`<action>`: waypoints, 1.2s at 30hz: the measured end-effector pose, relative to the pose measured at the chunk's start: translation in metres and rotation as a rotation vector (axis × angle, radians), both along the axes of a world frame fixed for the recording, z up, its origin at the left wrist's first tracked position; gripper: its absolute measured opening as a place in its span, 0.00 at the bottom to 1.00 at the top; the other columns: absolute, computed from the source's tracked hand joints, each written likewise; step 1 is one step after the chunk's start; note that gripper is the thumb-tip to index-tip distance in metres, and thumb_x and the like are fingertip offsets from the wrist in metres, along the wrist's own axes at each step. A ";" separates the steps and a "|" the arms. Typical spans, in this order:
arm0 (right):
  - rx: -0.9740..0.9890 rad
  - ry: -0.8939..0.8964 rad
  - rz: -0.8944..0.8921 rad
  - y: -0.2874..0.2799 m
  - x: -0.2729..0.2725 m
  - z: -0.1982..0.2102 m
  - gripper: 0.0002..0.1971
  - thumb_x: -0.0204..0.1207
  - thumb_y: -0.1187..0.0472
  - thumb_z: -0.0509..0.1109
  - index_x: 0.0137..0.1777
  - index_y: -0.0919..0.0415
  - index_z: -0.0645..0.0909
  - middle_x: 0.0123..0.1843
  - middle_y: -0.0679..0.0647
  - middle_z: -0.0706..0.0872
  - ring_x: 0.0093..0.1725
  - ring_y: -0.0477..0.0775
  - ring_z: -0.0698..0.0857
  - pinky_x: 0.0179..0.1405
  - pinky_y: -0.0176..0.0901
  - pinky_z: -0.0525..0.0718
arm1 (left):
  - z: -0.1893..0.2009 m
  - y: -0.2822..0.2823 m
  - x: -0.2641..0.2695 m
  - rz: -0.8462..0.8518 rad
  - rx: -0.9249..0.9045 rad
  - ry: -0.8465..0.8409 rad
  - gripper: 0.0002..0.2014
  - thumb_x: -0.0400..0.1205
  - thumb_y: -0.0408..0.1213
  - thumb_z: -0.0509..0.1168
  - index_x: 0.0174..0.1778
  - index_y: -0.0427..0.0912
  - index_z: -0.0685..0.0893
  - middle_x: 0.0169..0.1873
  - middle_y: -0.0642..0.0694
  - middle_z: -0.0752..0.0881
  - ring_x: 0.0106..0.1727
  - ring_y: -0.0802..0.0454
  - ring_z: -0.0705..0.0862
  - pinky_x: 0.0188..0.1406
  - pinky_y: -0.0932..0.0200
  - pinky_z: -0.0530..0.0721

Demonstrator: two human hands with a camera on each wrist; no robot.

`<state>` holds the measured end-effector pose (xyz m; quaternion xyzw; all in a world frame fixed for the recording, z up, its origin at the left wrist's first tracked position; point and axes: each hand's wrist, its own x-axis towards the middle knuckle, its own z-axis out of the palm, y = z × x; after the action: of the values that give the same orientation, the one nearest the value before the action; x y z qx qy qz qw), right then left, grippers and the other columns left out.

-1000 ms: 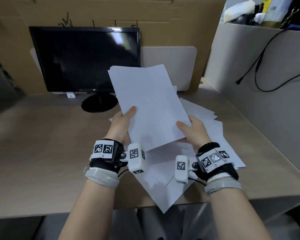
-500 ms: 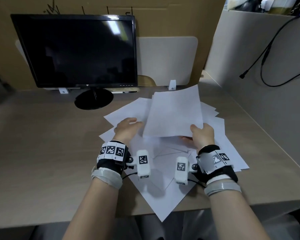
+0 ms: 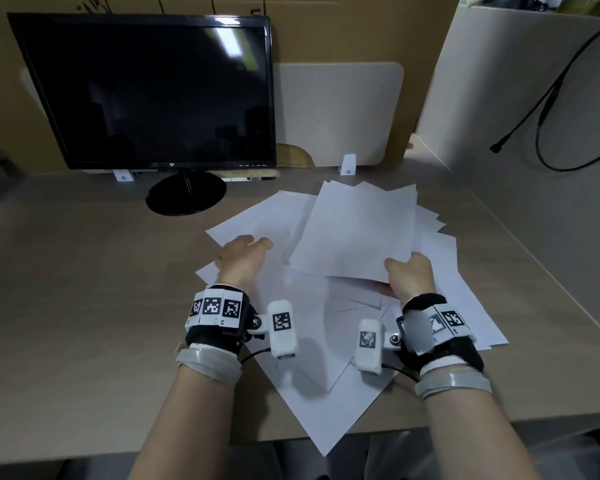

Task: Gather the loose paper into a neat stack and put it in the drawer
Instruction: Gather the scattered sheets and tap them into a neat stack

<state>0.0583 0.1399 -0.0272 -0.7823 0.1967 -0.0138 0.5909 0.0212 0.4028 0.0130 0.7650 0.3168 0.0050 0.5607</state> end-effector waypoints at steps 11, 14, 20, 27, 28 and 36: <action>-0.037 0.024 0.007 0.006 -0.005 0.008 0.06 0.75 0.68 0.64 0.50 0.69 0.76 0.39 0.60 0.77 0.38 0.60 0.77 0.40 0.47 0.77 | 0.007 0.027 -0.009 0.054 -0.187 -0.007 0.25 0.72 0.46 0.69 0.63 0.39 0.81 0.48 0.42 0.86 0.46 0.46 0.81 0.45 0.53 0.75; -0.049 0.026 0.032 0.004 -0.005 0.006 0.03 0.76 0.69 0.64 0.47 0.68 0.73 0.38 0.59 0.74 0.35 0.58 0.73 0.35 0.44 0.71 | -0.002 0.026 -0.013 0.096 -0.298 -0.088 0.39 0.63 0.50 0.75 0.71 0.39 0.79 0.37 0.46 0.88 0.42 0.46 0.84 0.47 0.49 0.81; -0.004 0.027 0.034 0.003 -0.007 0.009 0.04 0.75 0.70 0.63 0.49 0.67 0.73 0.39 0.59 0.73 0.36 0.58 0.74 0.34 0.42 0.72 | 0.000 -0.011 -0.019 -0.122 -0.431 -0.138 0.14 0.81 0.36 0.72 0.57 0.30 0.85 0.48 0.35 0.91 0.48 0.42 0.92 0.53 0.50 0.92; 0.128 0.021 0.014 0.002 -0.011 0.011 0.15 0.71 0.64 0.67 0.56 0.69 0.77 0.46 0.60 0.82 0.47 0.66 0.85 0.56 0.65 0.88 | 0.001 -0.010 -0.024 -0.137 -0.227 -0.131 0.10 0.88 0.28 0.61 0.41 0.31 0.82 0.37 0.32 0.85 0.33 0.41 0.83 0.27 0.58 0.86; 0.133 0.010 0.013 0.001 -0.010 0.010 0.15 0.69 0.63 0.67 0.54 0.69 0.78 0.47 0.62 0.84 0.49 0.68 0.86 0.56 0.69 0.87 | 0.000 -0.008 -0.024 -0.129 -0.227 -0.123 0.11 0.88 0.27 0.59 0.42 0.32 0.82 0.37 0.32 0.86 0.32 0.42 0.84 0.24 0.60 0.86; 0.239 -0.049 0.034 -0.001 -0.012 0.034 0.09 0.79 0.70 0.67 0.56 0.63 0.83 0.55 0.58 0.89 0.54 0.60 0.87 0.53 0.55 0.87 | 0.012 0.042 0.006 0.022 0.047 -0.039 0.14 0.84 0.30 0.59 0.32 0.36 0.79 0.16 0.43 0.81 0.23 0.45 0.78 0.20 0.66 0.75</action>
<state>0.0465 0.1392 0.0065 -0.7090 0.1691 0.0004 0.6847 0.0271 0.4444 0.0251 0.7743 0.3139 0.0336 0.5484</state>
